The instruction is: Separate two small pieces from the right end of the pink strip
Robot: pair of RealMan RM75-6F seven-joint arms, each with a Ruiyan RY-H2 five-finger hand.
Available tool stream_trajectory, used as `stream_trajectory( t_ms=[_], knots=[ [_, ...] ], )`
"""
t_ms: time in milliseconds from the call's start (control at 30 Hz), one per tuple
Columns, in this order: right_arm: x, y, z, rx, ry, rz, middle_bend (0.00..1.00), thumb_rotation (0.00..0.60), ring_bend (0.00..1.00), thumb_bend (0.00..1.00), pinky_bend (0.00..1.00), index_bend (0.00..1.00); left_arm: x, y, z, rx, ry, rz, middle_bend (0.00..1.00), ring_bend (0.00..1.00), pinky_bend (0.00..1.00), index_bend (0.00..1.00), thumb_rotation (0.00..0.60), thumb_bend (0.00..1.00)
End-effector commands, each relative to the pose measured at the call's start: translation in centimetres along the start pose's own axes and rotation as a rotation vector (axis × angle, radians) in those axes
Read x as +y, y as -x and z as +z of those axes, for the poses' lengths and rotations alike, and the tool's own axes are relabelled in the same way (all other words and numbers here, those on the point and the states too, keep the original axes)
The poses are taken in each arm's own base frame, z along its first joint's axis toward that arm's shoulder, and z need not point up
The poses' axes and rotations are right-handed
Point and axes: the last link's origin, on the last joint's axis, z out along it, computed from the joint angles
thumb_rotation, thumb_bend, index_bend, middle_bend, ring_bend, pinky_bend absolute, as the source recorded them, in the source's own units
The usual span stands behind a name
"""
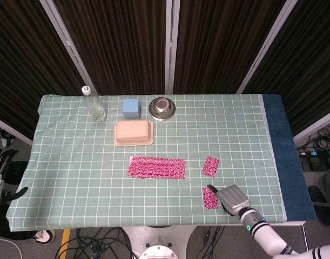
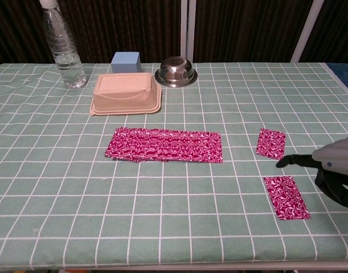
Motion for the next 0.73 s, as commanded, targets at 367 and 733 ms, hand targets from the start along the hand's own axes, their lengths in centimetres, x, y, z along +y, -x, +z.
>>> stream_trajectory(
  t_ms=[367,733],
  knots=[
    [10.2,-2.8,-7.0,0.867,0.376,-0.031,0.03,0.600,0.01,0.18,0.07,0.01,0.7,0.3,0.2,-0.006,0.016,-0.003,0.11,0.04,0.14,0.11,0.600,0.00],
    [14.0,-0.1,-9.4,0.758,0.474,0.031,0.00,0.600,0.00,0.10,0.00,0.00,0.9,0.8,0.2,-0.015,0.019,-0.003,0.11,0.04,0.14,0.11,0.600,0.00]
  ],
)
